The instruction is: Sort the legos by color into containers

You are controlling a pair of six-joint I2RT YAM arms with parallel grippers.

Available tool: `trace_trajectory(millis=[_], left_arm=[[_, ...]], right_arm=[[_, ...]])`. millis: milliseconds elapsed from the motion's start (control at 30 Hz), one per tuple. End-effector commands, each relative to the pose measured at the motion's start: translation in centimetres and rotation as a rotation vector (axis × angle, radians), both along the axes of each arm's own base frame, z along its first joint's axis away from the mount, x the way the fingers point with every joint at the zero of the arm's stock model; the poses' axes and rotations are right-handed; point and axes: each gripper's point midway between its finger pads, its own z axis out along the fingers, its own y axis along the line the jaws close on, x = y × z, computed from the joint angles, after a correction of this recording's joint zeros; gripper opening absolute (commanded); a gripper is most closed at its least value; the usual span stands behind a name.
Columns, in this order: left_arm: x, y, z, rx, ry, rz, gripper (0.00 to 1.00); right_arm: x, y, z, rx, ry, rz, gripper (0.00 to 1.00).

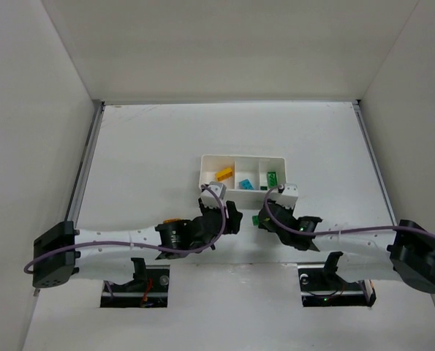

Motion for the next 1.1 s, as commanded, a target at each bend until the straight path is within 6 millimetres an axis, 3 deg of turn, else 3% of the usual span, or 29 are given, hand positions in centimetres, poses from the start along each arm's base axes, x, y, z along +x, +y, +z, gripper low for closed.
trace_trajectory(millis=[0, 100, 233, 333, 633, 900, 1067], left_arm=[[0.6, 0.4, 1.0, -0.066, -0.007, 0.031, 0.54], [0.5, 0.5, 0.8, -0.075, 0.015, 0.030, 0.54], [0.3, 0.5, 0.3, -0.093, 0.068, 0.023, 0.55], [0.4, 0.7, -0.1, -0.107, 0.125, 0.033, 0.55], [0.2, -1.2, 0.7, -0.214, 0.251, 0.005, 0.49], [0.4, -2.9, 0.9, -0.319, 0.265, -0.016, 0.49], [1.1, -2.8, 0.2, -0.332, 0.275, 0.017, 0.45]], right_arm=[[0.3, 1.5, 0.8, 0.059, -0.009, -0.007, 0.57], [0.3, 1.6, 0.5, 0.037, 0.002, -0.005, 0.51], [0.7, 1.3, 0.4, 0.007, -0.010, -0.029, 0.32], [0.4, 2.0, 1.9, 0.024, -0.050, -0.014, 0.27], [0.2, 4.6, 7.6, 0.199, -0.156, 0.077, 0.27], [0.1, 6.3, 9.9, 0.309, -0.189, 0.130, 0.28], [-0.3, 6.9, 11.1, 0.372, -0.208, 0.162, 0.28]])
